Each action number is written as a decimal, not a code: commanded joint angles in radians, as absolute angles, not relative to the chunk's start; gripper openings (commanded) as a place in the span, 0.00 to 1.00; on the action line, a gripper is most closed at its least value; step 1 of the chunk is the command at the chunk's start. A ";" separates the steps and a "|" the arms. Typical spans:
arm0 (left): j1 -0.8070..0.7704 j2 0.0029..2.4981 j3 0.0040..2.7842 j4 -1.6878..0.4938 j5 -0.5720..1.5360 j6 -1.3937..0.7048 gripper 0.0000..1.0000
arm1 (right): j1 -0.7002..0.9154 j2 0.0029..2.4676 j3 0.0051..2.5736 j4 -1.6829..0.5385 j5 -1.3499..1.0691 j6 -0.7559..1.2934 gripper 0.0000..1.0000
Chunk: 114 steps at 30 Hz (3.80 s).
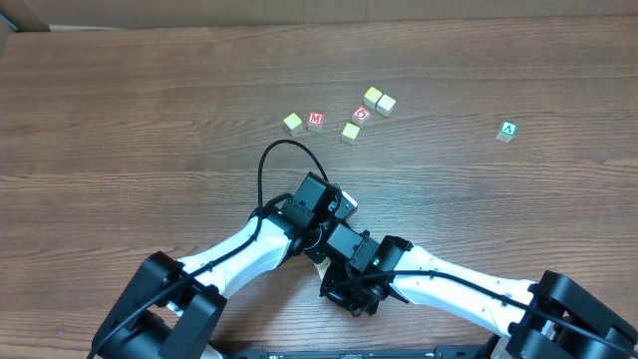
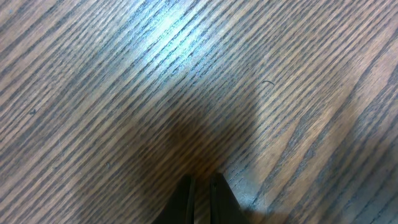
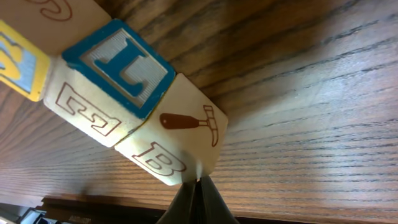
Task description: Flip 3 blocks
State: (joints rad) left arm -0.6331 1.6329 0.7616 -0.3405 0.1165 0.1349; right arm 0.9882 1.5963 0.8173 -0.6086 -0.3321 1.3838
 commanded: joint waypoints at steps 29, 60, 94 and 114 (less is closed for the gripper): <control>-0.647 1.648 0.748 -0.323 0.183 0.173 0.04 | 1.021 1.596 0.822 -0.580 -0.308 1.418 0.04; -0.657 1.648 0.748 -0.308 0.187 0.155 0.04 | 1.021 1.596 0.822 -0.579 -0.308 1.418 0.04; -0.641 1.649 0.748 -0.299 0.070 0.104 0.04 | 1.021 1.596 0.822 -0.580 -0.308 1.414 0.04; -0.642 1.649 0.748 -0.332 0.193 0.162 0.04 | 1.021 1.596 0.822 -0.580 -0.308 1.414 0.04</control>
State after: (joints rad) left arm -0.6472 1.6352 0.7586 -0.3252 0.1463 0.1352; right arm 1.0164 1.5963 0.8173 -0.5854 -0.3256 1.4132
